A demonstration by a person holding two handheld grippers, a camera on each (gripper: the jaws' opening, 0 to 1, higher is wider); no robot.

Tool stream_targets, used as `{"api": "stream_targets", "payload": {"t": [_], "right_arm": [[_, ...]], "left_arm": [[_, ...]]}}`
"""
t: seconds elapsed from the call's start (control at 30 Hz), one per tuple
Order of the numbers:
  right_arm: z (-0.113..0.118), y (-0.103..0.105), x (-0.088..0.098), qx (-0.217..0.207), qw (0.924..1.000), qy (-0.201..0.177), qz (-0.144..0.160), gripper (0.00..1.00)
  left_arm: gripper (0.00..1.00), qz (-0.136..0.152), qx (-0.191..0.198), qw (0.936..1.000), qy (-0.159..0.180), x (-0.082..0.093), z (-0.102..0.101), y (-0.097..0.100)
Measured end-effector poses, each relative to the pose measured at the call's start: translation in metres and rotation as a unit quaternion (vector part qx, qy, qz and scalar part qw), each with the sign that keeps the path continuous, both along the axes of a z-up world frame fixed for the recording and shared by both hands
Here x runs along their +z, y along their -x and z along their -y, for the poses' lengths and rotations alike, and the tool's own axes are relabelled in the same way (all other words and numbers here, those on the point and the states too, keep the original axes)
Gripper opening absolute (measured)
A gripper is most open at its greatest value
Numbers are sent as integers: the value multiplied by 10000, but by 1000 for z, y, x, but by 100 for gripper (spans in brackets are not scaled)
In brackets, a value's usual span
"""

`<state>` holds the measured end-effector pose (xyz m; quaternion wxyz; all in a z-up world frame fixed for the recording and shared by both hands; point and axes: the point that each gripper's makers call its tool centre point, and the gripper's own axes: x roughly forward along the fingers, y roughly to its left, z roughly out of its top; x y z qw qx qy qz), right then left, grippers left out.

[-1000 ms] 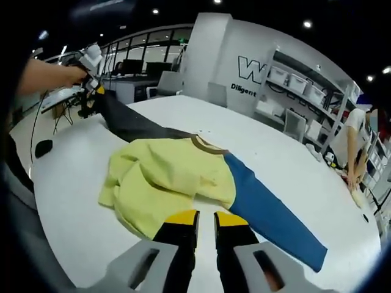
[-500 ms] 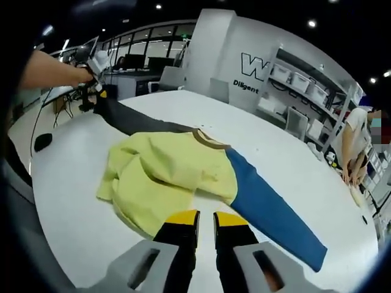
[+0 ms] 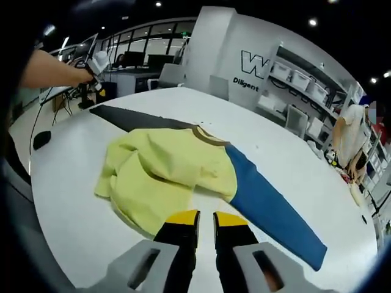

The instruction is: Fold the garment on the visible template until the final outline fits inside the template.

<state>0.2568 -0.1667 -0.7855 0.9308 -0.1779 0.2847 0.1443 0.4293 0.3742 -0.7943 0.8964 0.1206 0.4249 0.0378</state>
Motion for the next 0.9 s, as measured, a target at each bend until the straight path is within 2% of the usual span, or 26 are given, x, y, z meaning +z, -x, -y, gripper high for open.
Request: {"api": "stream_targets", "payload": {"t": [0.27, 0.5, 0.57, 0.8, 0.9], "right_arm": [[-3, 0, 3, 33, 10000, -20, 34, 4], [0, 0, 6, -4, 9999, -71, 78, 4], [-1, 0, 7, 11, 9999, -85, 100, 4], [-6, 1, 8, 89, 9998, -98, 112, 4], [-7, 1, 10, 116, 9998, -116, 132, 4]], "left_arm": [[0, 236, -265, 9992, 185, 7, 29, 5], [0, 594, -245, 9962, 585, 16, 44, 8], [0, 725, -302, 9942, 733, 19, 54, 10], [0, 830, -563, 9917, 807, 21, 79, 23], [0, 900, -748, 9898, 814, 22, 98, 36]]}}
